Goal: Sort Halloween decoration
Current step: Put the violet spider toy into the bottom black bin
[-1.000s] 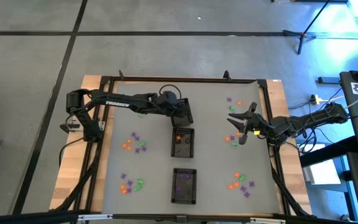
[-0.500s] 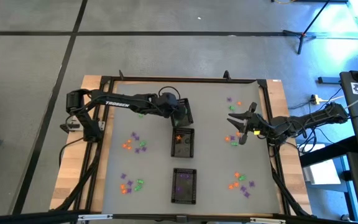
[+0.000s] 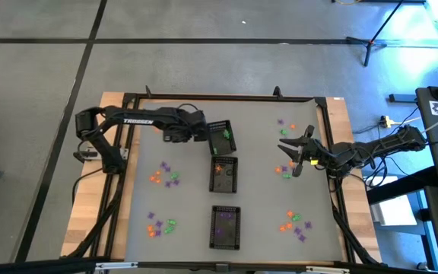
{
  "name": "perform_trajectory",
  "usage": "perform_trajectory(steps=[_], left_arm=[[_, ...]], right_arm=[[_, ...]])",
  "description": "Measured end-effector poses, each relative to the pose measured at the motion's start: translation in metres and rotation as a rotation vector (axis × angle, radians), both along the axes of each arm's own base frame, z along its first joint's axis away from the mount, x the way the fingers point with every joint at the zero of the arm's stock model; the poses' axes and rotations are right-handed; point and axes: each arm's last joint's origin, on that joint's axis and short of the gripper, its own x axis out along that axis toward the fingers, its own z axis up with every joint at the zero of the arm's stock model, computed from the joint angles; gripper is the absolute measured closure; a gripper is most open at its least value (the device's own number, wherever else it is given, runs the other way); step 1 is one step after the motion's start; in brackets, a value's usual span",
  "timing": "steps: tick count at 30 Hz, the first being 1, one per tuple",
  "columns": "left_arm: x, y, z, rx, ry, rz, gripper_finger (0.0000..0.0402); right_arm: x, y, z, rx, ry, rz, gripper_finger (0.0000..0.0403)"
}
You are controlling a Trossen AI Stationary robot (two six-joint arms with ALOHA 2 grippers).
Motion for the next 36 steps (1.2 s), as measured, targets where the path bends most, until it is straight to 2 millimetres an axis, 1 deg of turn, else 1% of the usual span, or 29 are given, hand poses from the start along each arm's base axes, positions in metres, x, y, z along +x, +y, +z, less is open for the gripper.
perform_trajectory(steps=[2,5,8,15,22,27,31,36], left_arm=[[-0.007,0.001,0.005,0.008,0.032,0.022,0.0159],[-0.017,0.002,0.011,0.033,0.075,0.102,0.0167],[-0.023,0.003,0.01,0.049,0.122,0.167,0.0179],[-0.031,0.014,0.007,0.057,0.15,0.21,0.0224],[-0.046,0.029,-0.008,0.022,0.161,0.277,0.0285],[-0.055,0.041,-0.02,-0.037,0.126,0.244,0.0324],[-0.061,0.046,-0.027,-0.061,0.103,0.246,0.0347],[-0.068,0.051,-0.034,-0.066,0.1,0.273,0.0362]], right_arm=[[0.0,0.0,0.0,0.0,0.0,0.0,0.031],[0.0,0.0,0.0,0.0,0.0,0.0,0.031],[0.0,0.0,0.0,0.0,0.0,0.0,0.031],[0.0,0.0,0.0,0.0,0.0,0.0,0.031],[0.0,0.0,0.0,0.0,0.0,0.0,0.031],[0.0,0.0,0.0,0.0,0.0,0.0,0.031],[0.0,0.0,0.0,0.0,0.0,0.0,0.031],[0.0,0.0,0.0,0.0,0.0,0.0,0.031]])
